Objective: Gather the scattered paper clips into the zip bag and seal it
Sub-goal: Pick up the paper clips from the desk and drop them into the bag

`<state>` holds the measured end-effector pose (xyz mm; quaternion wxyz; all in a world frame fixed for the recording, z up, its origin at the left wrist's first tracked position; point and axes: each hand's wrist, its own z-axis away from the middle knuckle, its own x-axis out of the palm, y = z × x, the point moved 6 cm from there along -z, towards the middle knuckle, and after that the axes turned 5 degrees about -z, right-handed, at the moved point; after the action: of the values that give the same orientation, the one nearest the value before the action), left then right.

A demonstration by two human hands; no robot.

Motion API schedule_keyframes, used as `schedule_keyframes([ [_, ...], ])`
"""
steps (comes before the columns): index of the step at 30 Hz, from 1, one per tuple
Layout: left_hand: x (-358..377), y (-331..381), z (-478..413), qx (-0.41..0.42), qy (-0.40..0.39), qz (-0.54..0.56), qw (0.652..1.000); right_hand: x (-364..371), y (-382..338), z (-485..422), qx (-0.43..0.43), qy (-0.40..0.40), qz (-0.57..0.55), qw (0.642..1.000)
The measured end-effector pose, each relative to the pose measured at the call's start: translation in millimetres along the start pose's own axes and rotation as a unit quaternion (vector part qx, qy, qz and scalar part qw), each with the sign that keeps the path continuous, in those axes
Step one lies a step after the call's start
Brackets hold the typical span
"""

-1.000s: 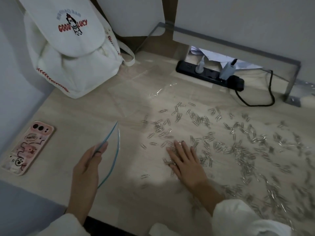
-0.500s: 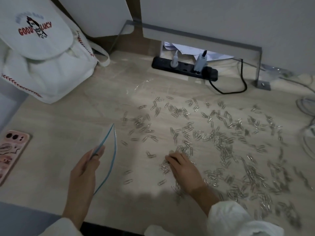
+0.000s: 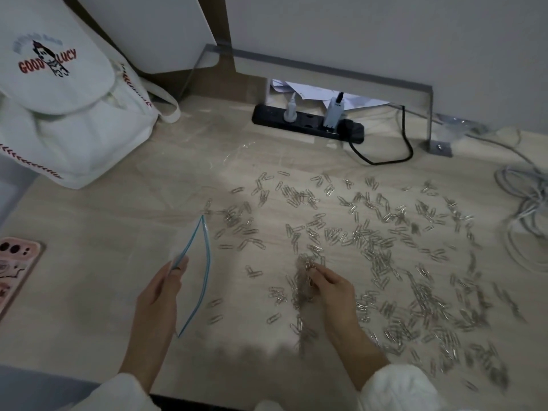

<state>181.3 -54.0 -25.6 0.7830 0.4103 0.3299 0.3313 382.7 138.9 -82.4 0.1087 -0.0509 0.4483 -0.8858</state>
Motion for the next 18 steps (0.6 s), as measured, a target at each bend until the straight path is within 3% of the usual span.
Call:
schedule_keyframes([
  [2,2,1,0,0.003,-0.011,-0.005,1.000,17,-6,19,0.091,-0.060,-0.156,0.982],
  [5,6,0,0,-0.003,-0.010,0.001,1.000,50,-25,55,0.141,-0.168,-0.225,0.949],
  [9,11,-1,-2,-0.014,-0.008,-0.005,1.000,95,-30,91,0.145,-0.240,-0.196,0.939],
  [15,9,4,0,-0.004,-0.008,-0.003,1.000,133,-16,99,0.081,-0.202,-0.019,0.976],
  [18,9,5,-1,-0.010,-0.002,0.009,1.000,142,-17,105,0.081,-0.241,0.031,0.967],
])
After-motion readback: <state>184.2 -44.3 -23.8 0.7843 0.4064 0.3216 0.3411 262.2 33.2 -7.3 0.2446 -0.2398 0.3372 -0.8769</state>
